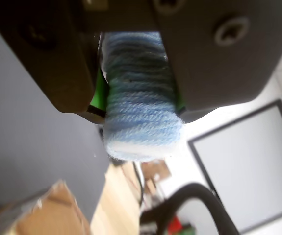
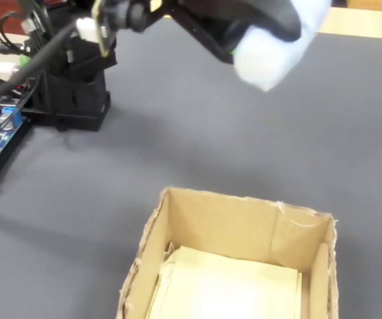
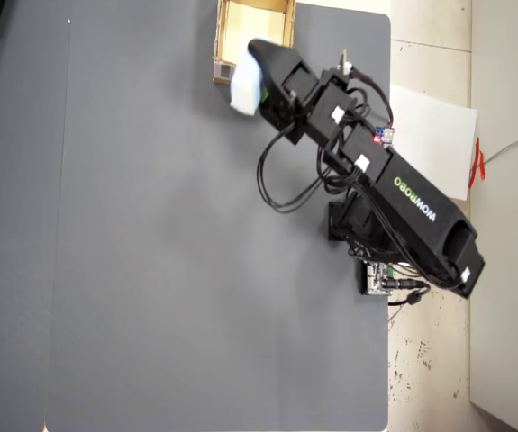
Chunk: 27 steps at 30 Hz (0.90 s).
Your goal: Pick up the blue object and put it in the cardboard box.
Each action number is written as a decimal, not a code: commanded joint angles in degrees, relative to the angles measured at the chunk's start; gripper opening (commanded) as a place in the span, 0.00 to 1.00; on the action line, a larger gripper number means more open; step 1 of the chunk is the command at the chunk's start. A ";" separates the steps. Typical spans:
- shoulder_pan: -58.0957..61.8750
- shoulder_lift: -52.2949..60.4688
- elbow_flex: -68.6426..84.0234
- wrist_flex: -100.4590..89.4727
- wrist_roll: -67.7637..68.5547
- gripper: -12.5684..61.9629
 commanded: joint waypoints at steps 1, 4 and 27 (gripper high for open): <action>1.85 1.41 -1.93 0.35 -0.18 0.27; 4.13 0.00 -2.46 2.29 -0.18 0.27; 14.94 -29.18 -20.21 9.14 0.62 0.33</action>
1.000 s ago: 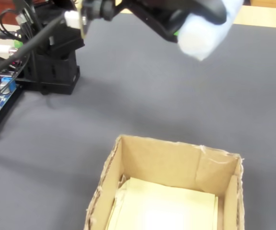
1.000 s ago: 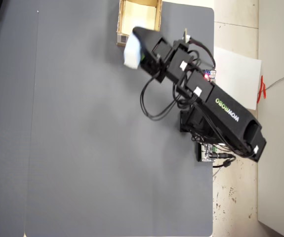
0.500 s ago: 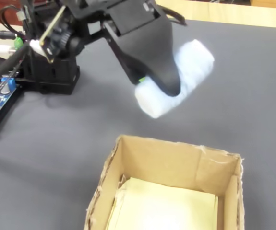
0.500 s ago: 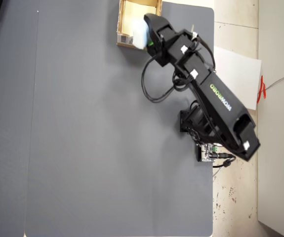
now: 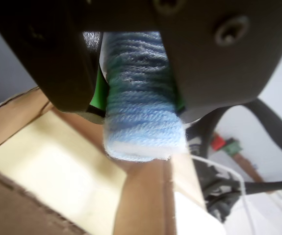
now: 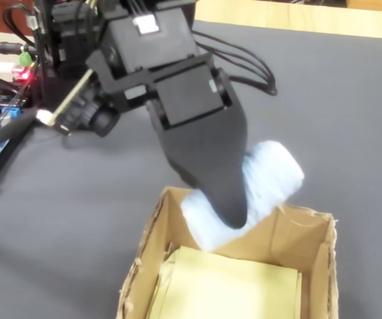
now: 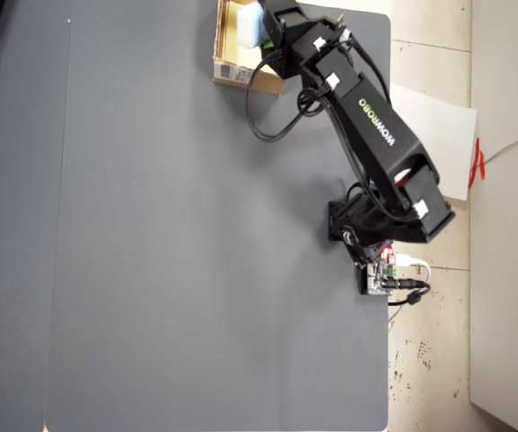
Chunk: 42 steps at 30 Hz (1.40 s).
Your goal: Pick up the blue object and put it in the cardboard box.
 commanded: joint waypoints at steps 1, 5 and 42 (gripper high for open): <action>0.62 -0.09 -4.13 0.70 1.49 0.37; 0.79 -0.97 -4.48 2.37 2.64 0.50; -55.11 41.22 33.49 -24.96 24.26 0.62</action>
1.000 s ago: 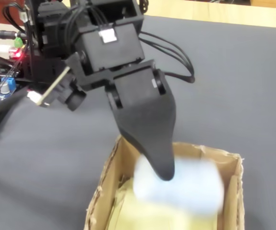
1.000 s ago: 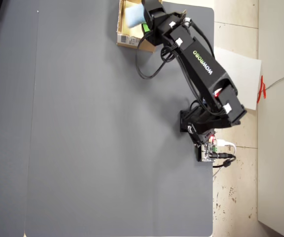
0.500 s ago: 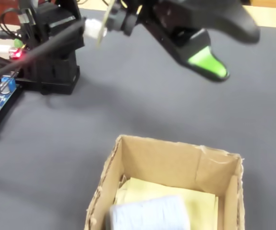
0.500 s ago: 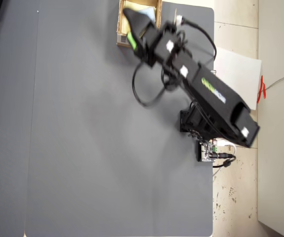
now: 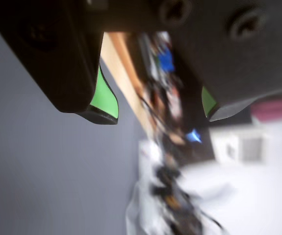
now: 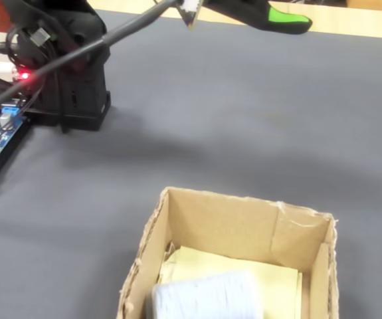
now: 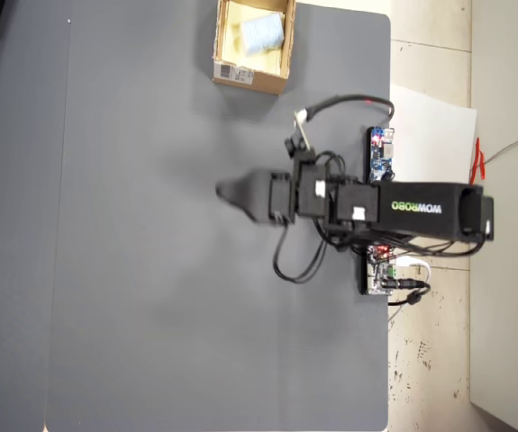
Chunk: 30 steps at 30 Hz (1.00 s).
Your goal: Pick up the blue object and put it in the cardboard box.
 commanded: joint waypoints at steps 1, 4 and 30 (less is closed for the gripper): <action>-0.35 5.01 0.62 -5.63 1.93 0.62; 0.09 5.19 4.75 -7.29 1.93 0.62; 0.62 5.19 32.17 -0.62 1.23 0.62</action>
